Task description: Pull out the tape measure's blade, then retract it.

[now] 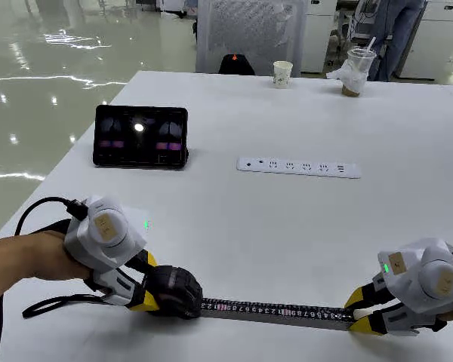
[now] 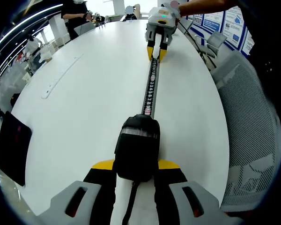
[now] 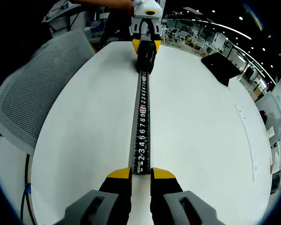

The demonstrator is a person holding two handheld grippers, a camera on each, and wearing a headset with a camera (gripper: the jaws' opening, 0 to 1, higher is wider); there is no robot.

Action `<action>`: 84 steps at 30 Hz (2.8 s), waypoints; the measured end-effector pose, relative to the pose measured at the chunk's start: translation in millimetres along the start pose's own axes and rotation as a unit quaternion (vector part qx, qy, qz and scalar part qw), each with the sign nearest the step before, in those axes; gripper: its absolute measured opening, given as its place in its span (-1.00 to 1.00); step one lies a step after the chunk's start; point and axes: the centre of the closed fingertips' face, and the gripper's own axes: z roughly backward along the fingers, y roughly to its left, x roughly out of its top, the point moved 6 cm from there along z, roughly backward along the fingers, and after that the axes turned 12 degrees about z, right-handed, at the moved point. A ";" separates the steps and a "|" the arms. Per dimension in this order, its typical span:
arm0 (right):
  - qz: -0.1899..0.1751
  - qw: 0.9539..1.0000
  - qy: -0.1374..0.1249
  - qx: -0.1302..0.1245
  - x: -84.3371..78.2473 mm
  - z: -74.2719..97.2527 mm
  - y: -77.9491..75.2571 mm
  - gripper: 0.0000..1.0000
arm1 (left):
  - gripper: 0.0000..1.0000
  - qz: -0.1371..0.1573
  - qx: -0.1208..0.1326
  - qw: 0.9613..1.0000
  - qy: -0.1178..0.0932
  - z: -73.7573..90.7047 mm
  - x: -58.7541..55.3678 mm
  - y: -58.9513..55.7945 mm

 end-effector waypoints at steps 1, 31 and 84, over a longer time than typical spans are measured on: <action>0.000 1.000 0.001 0.000 -0.2 0.1 0.0 -0.77 | -0.49 -0.002 0.001 1.000 0.000 0.0 0.0 0.3; -0.036 0.998 0.045 -0.036 -10.1 15.2 7.9 -0.20 | -0.15 0.019 0.049 0.999 -0.006 18.6 -5.3 2.3; -0.283 0.946 -0.041 -0.154 21.5 28.1 79.0 0.68 | 0.69 0.219 0.094 0.966 -0.104 22.9 -46.5 -84.1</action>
